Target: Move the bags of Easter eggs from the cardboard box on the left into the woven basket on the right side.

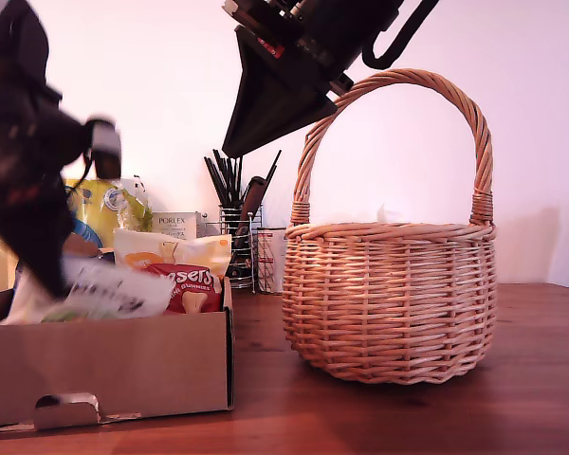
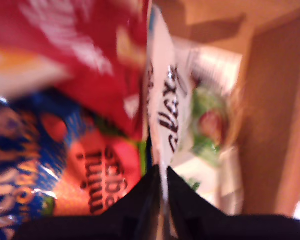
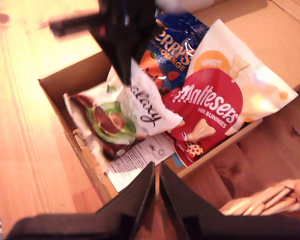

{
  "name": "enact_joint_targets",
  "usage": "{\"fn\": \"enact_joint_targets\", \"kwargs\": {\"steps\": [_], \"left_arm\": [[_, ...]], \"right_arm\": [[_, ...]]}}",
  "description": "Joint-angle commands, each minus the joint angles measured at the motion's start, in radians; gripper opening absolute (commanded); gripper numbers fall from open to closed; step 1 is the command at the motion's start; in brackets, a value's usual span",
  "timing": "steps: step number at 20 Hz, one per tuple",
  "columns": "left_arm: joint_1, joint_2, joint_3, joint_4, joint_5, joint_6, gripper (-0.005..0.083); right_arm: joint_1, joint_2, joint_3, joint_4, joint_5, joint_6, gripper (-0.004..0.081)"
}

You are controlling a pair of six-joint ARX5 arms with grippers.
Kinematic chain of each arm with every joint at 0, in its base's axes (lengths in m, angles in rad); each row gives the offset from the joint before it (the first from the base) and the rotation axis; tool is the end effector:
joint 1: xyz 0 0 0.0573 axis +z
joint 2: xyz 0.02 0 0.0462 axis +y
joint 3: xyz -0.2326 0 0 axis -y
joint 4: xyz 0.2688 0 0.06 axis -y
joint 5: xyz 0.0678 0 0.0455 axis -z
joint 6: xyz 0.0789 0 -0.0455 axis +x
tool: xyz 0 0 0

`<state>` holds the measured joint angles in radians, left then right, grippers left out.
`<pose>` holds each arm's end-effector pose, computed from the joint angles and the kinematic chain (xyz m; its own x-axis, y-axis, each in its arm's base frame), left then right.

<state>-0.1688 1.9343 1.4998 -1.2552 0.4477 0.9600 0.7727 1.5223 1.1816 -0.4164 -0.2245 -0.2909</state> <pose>0.3445 -0.0934 0.1242 -0.1781 -0.4088 -0.8951 0.8597 0.3779 -0.3437 0.2651 0.2829 0.2032 0.3520 0.6540 -0.6696 -0.9040 0.4230 -0.0620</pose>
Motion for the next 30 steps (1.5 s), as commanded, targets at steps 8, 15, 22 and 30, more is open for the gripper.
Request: {"fn": "enact_joint_targets", "kwargs": {"steps": [8, 15, 22, 30], "left_arm": [[-0.004, 0.001, 0.042, -0.106, 0.129, -0.141, -0.0024], [-0.003, 0.001, 0.045, -0.106, 0.211, -0.154, -0.0024], [0.026, -0.005, 0.131, -0.108, 0.346, -0.28, -0.0024], [0.038, -0.005, 0.163, -0.108, 0.426, -0.279, -0.0024]], "right_arm": [[-0.007, 0.039, -0.016, -0.02, -0.045, 0.005, 0.0109], [0.01, 0.163, -0.016, 0.064, -0.065, -0.055, 0.0306], [0.018, 0.161, -0.015, 0.072, -0.099, -0.05, 0.0306], [0.019, -0.084, -0.015, -0.229, -0.133, -0.053, 0.014]]}}
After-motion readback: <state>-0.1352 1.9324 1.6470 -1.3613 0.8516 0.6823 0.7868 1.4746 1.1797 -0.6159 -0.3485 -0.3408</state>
